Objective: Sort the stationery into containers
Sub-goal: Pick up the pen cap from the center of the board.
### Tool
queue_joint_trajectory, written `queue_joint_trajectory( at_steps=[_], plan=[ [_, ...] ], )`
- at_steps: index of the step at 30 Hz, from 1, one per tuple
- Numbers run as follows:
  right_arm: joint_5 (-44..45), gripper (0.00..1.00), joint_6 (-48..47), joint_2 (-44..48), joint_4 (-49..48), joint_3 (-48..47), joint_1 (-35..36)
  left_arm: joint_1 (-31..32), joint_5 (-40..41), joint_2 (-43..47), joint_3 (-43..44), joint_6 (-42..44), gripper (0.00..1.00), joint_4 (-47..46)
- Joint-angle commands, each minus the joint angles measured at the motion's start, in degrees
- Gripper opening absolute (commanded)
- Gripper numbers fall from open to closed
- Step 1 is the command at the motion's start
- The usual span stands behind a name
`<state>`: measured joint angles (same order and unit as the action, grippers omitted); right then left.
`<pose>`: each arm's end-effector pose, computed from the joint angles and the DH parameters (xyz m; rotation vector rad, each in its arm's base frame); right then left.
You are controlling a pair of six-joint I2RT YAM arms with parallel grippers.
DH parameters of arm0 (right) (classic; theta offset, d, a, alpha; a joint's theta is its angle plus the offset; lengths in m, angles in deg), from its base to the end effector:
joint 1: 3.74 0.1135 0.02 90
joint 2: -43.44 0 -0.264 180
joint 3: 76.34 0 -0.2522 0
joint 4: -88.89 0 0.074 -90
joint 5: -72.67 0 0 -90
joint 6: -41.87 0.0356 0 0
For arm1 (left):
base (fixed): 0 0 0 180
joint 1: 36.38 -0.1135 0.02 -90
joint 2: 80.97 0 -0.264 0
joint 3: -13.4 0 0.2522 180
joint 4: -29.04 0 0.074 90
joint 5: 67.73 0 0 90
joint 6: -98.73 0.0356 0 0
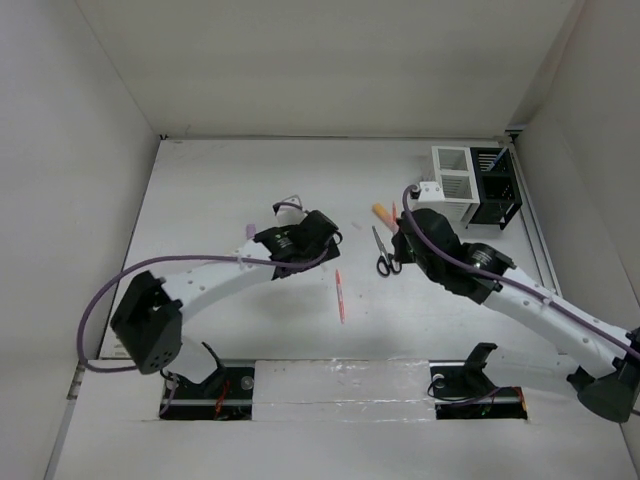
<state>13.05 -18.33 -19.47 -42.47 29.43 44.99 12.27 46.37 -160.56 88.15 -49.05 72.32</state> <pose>0.1655 0.1613 0.3346 -0.0672 2.1278 0.2176 0.2056 -0.2116 0.2726 -0.3781 2.3258 -0.4195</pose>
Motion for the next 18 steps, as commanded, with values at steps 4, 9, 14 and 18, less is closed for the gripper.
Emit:
queue_joint_trajectory(
  at_steps=[4, 9, 14, 18],
  plan=[
    [0.4, 0.00, -1.3, 4.7, 1.1, 1.6, 0.7, 0.5, 2.7, -9.9, 4.0, -8.4, 0.98, 1.6],
    [-3.2, 0.00, -1.9, 7.9, -1.1, 5.3, 0.7, 0.5, 2.2, -14.9, 5.9, -9.5, 0.93, 1.1],
    [-6.6, 0.00, -2.6, 10.0, -3.5, 6.6, 1.2, 0.5, 2.2, -21.8, 9.3, -10.2, 0.88, 1.7],
    [-7.2, 0.00, -3.1, 10.5, -4.0, 6.6, 1.7, 0.5, 2.7, -24.5, 11.9, -11.6, 0.84, 3.8]
  ],
)
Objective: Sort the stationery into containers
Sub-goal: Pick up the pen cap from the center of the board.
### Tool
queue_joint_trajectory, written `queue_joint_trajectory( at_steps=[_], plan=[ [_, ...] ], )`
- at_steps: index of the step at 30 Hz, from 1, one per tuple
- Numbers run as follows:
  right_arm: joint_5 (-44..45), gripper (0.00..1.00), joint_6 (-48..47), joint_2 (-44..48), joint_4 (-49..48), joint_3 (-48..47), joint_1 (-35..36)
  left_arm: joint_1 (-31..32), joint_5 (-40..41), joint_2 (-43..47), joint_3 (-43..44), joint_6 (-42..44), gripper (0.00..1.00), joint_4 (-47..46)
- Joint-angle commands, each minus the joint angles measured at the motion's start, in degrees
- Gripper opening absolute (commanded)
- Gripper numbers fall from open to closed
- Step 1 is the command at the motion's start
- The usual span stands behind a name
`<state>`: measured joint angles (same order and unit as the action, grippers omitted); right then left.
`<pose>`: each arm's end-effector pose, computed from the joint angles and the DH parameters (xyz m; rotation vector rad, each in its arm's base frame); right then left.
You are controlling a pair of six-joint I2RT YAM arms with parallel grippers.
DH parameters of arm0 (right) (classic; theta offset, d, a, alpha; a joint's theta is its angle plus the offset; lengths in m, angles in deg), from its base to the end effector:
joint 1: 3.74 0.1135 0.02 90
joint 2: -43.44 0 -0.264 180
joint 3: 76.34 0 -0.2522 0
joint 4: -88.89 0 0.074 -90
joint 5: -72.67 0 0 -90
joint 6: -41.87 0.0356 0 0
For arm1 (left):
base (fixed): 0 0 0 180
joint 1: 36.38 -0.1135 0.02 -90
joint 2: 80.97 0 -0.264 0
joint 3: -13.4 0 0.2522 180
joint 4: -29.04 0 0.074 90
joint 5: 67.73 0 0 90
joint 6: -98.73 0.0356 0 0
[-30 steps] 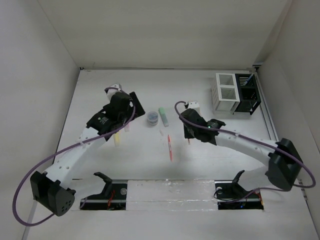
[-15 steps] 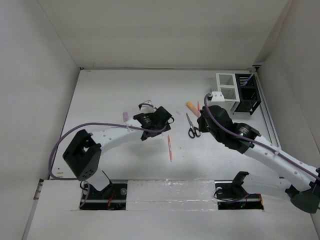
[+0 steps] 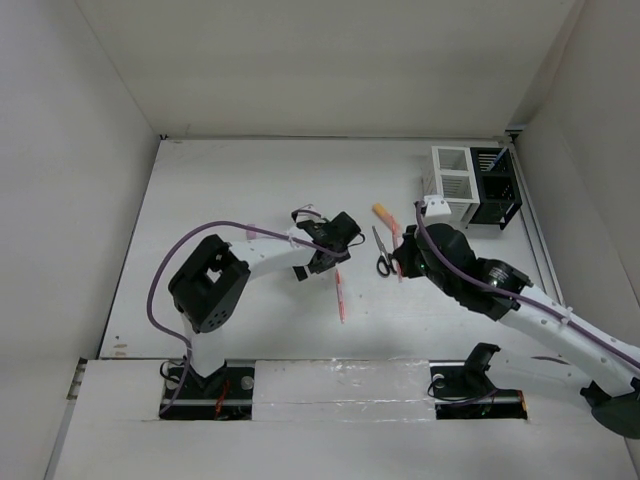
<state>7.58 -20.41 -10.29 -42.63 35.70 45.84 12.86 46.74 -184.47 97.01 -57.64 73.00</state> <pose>0.1386 0.1396 0.3285 -0.1581 2.1184 0.3330 0.2499 -0.2674 0.1889 -0.5041 2.4891 -0.2055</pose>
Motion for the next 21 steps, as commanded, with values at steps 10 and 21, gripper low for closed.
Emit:
queue_joint_trajectory(
  at_steps=[10, 21],
  plan=[
    [-3.5, 0.00, -2.1, 1.9, -5.7, 0.8, 1.4, 0.5, 6.2, -4.5, 7.6, -5.7, 0.74, 9.6],
    [-4.7, 0.00, -2.6, 2.9, -6.9, 1.4, 1.4, 0.5, 6.7, -7.0, 7.9, -6.9, 0.62, 11.5]
  ],
)
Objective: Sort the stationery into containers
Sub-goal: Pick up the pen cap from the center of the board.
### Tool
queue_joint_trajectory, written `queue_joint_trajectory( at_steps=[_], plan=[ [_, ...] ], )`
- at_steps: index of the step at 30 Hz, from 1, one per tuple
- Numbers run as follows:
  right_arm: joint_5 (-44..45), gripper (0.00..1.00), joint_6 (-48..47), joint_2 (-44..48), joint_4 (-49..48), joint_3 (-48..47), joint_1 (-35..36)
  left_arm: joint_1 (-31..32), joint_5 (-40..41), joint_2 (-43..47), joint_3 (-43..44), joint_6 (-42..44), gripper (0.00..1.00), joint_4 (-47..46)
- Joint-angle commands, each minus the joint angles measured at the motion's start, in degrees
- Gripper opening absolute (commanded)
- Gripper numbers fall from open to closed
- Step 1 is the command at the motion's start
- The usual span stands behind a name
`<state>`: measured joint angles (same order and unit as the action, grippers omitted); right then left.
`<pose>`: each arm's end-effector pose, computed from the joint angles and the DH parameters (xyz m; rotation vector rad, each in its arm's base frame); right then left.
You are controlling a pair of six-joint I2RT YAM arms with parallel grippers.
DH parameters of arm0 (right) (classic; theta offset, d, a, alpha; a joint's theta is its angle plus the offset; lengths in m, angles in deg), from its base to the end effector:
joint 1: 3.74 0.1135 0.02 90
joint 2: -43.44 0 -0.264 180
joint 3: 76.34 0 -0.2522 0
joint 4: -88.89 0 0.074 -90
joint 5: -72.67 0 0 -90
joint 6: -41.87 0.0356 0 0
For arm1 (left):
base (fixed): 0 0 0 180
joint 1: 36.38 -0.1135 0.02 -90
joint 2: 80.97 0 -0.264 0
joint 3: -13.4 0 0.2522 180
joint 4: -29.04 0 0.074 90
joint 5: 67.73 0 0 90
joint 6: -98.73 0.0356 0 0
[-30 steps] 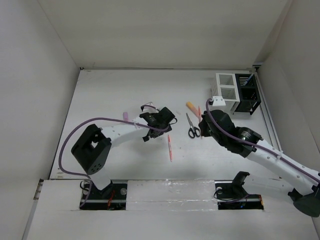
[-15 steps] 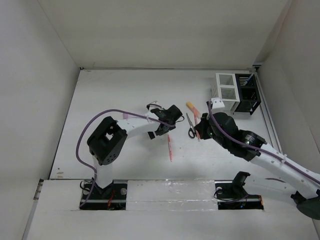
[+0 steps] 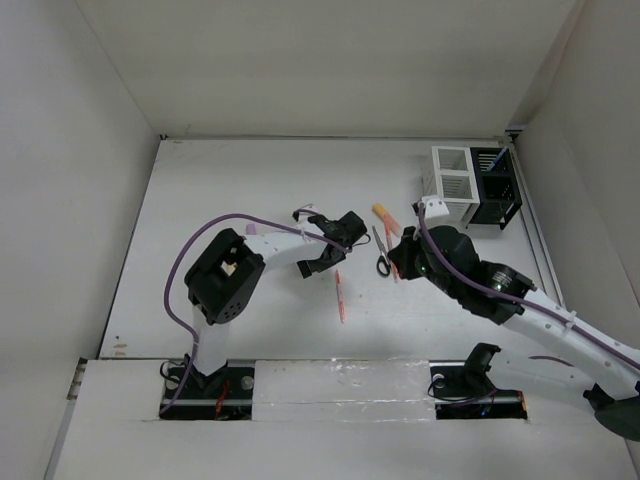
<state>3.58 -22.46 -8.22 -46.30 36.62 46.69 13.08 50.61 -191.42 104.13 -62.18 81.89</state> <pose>0.1326 0.1405 0.3348 -0.2254 2.0650 0.4433 0.2606 -0.2787 0.1753 -0.5750 2.5025 -0.0192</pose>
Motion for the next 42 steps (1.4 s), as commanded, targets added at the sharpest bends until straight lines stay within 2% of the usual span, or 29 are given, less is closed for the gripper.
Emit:
queue_joint_trajectory(
  at_steps=[1, 15, 16, 19, 20, 22, 24, 25, 28, 29, 34, 38, 41, 42],
  plan=[
    [-0.7, 0.00, -1.1, 1.4, -3.2, 0.5, 0.5, 0.3, 2.3, 0.0, 0.7, -2.4, 0.60, 2.0],
    [-1.2, 0.00, -1.1, 1.9, -3.2, 0.5, 0.5, -0.2, -0.8, -2.2, -1.6, -0.7, 0.50, -2.3],
    [-1.2, 0.00, -1.1, 1.9, -3.2, 1.0, 0.5, -0.2, -0.8, -2.2, -1.6, -0.7, 0.45, -2.3],
    [-0.7, 0.00, -1.1, 2.4, -3.2, 1.0, 0.5, -0.2, -0.8, -2.7, -1.6, -0.7, 0.41, -2.3],
    [-0.7, 0.00, -1.1, 2.4, -3.2, 1.0, 0.5, -0.2, -0.8, -2.7, -1.6, -0.7, 0.34, -2.3],
    [-0.7, 0.00, -1.1, 2.4, -3.2, 1.0, 0.5, -0.2, -1.3, -2.7, -2.2, -0.7, 0.30, -2.3],
    [-0.7, 0.00, -1.1, 2.4, -3.2, 1.0, 0.5, -0.8, -1.4, -3.3, -2.7, -0.7, 0.20, -2.8],
    [-0.7, 0.00, -1.1, 2.4, -3.2, 1.0, 0.5, -0.8, -2.1, -3.3, -3.3, -0.7, 0.20, -3.4],
    [-0.7, 0.00, -1.1, 3.0, -3.2, 1.0, 0.5, -1.3, -3.8, -3.3, -5.2, -0.7, 0.09, -5.2],
    [-0.7, 0.00, -1.1, 3.0, -3.2, 1.0, 0.5, -1.3, -3.8, -3.3, -5.8, -0.7, 0.00, -5.2],
    [-0.7, 0.00, -0.5, 3.0, -3.2, 1.0, 1.1, -1.3, -4.4, -2.2, -7.9, -0.1, 0.00, -6.5],
    [-0.7, 0.00, -0.5, 3.0, -3.2, 1.0, 1.1, 0.4, -5.7, 2.9, -7.4, 3.9, 0.00, -8.2],
    [-0.7, 0.00, 0.1, 3.0, -3.7, 1.0, 1.1, 4.1, -1.9, 8.0, -3.5, 3.9, 0.00, -4.7],
    [0.1, 0.00, 1.0, 3.7, -3.7, 1.0, 1.1, 5.0, 1.7, 9.4, -2.3, 3.1, 0.00, -3.2]
  ],
)
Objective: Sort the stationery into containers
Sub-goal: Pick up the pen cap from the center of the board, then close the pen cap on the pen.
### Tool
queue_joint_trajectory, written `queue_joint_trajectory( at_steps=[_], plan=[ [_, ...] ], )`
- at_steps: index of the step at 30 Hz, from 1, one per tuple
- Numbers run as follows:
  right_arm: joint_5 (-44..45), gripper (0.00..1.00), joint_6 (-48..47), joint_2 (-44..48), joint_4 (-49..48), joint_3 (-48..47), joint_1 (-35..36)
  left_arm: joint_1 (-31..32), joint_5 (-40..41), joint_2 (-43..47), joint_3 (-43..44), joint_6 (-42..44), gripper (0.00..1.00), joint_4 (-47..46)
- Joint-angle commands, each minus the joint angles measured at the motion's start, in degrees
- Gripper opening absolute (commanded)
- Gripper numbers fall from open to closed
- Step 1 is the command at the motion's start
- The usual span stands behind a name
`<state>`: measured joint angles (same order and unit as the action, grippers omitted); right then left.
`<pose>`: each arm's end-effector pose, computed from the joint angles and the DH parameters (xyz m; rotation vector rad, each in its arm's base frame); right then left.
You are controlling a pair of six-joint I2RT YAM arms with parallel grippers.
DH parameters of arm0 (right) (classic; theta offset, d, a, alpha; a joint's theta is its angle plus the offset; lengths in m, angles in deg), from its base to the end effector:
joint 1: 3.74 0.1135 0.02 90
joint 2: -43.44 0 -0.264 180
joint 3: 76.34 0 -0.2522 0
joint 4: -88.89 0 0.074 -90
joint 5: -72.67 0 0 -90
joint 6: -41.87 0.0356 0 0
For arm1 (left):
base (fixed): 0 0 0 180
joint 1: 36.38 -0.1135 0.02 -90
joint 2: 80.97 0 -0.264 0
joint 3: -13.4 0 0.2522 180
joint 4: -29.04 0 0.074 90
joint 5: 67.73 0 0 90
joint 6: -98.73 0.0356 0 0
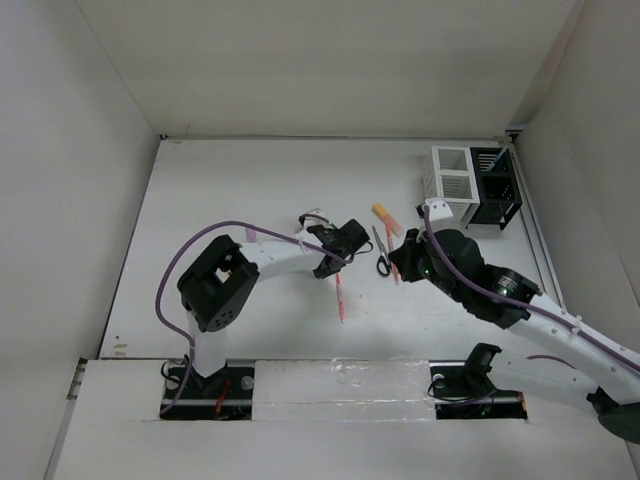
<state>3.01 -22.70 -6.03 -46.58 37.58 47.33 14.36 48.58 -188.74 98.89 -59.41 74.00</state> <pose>0.1259 0.1361 0.3360 -0.2387 2.0445 0.4742 0.2495 -0.2803 0.1716 -0.5037 2.4995 -0.1388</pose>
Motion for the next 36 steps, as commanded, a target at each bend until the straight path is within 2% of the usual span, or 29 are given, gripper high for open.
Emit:
queue_joint_trajectory(
  at_steps=[1, 6, 10, 14, 15, 17, 20, 21, 23, 27, 32, 36],
  plan=[
    [1.5, 0.00, 1.2, 1.5, -4.0, 0.5, 0.4, 4.7, 5.6, 7.8, 4.3, 0.3, 0.00, 5.9],
    [1.5, 0.00, 3.1, 0.4, -5.8, 1.1, -1.6, 5.5, 15.3, 15.2, 10.0, 2.3, 0.00, 9.0],
    [-3.8, 0.00, 4.5, -1.9, -9.3, 2.1, -2.7, 1.7, 16.1, 22.8, 8.5, 13.9, 0.00, -0.5],
    [-11.5, 0.00, 5.9, 0.3, -22.2, 7.6, -3.3, -4.2, 10.4, 30.9, 5.6, 23.4, 0.00, -9.7],
    [-14.8, 0.00, 5.9, 0.3, -26.4, 8.2, -3.3, -4.2, 10.3, 32.6, 5.1, 25.1, 0.00, -11.5],
    [-18.6, 0.00, 7.4, -3.9, -28.9, 7.3, -3.3, -4.2, 8.0, 38.0, 2.7, 29.2, 0.00, -16.9],
    [-26.0, 0.00, 7.4, -9.7, -34.3, 5.8, -1.8, -4.2, -0.8, 47.0, -4.7, 33.5, 0.00, -28.1],
    [-27.4, 0.00, 8.7, -10.5, -35.9, 5.8, -1.8, -4.2, -5.1, 49.2, -6.5, 34.0, 0.00, -30.4],
    [-29.0, 0.00, 9.3, -11.2, -39.1, 5.3, -1.2, -4.2, -8.0, 54.8, -9.2, 34.8, 0.00, -33.6],
    [-30.8, 0.00, 9.3, -11.7, -40.4, 3.2, -0.6, -4.2, -11.0, 59.5, -11.7, 36.7, 0.00, -35.4],
    [-37.6, 0.00, 9.3, -12.9, -44.3, 1.0, 0.1, -4.2, -14.3, 60.7, -14.9, 38.3, 0.00, -39.0],
    [-38.8, 0.00, 8.7, -12.9, -45.5, 0.5, 1.7, -4.2, -15.8, 61.4, -16.6, 38.3, 0.00, -41.3]
  ],
)
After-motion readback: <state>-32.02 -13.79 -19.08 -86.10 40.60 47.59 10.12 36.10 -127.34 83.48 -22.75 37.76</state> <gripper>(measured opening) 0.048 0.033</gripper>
